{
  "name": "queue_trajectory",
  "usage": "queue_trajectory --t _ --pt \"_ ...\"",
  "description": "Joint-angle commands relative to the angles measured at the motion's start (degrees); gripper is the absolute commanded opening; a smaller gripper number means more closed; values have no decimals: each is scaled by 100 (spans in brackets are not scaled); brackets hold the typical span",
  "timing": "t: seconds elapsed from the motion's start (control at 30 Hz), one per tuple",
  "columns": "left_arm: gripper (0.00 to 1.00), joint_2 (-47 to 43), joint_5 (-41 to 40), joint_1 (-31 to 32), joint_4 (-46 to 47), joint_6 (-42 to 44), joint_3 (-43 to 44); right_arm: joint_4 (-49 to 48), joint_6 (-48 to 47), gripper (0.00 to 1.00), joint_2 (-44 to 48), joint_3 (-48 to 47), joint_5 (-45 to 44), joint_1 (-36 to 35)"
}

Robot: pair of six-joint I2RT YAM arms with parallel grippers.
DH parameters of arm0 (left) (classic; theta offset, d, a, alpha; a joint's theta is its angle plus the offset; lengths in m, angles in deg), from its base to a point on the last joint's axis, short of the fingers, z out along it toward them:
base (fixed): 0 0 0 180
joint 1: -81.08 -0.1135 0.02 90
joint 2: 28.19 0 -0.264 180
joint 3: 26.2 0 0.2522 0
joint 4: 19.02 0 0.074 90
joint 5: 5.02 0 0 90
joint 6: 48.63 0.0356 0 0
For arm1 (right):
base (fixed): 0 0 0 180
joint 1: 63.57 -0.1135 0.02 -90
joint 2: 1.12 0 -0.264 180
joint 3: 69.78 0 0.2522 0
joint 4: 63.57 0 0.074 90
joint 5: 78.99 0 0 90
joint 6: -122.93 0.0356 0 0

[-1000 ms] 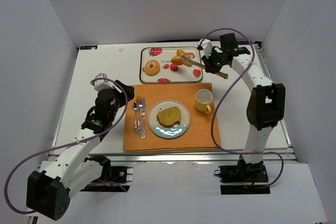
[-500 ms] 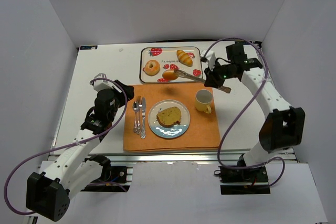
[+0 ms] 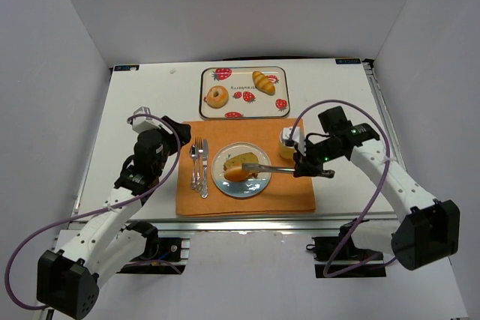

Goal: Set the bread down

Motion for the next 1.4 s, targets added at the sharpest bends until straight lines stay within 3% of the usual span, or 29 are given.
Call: queue_trajectory --t 0.0,0.3,0.5,0.73,0.93,1.37 --pt "76 -195 -1 -36 48 -86 -107 169 -481 0 400 242 70 -30" --pt "76 -168 70 -36 101 -121 -133 91 -490 0 744 901 -290 -39" --pt "76 -168 70 -36 119 -121 -142 -85 -376 7 726 990 -571 -39" --pt "76 -247 35 -36 75 -121 -168 -94 -402 32 796 1007 -599 -39" --pt "76 -265 35 -36 66 -129 -169 3 -455 41 919 972 -397 -39" --pt "76 -265 70 -36 84 -129 -186 3 -332 44 1104 805 -247 -30"
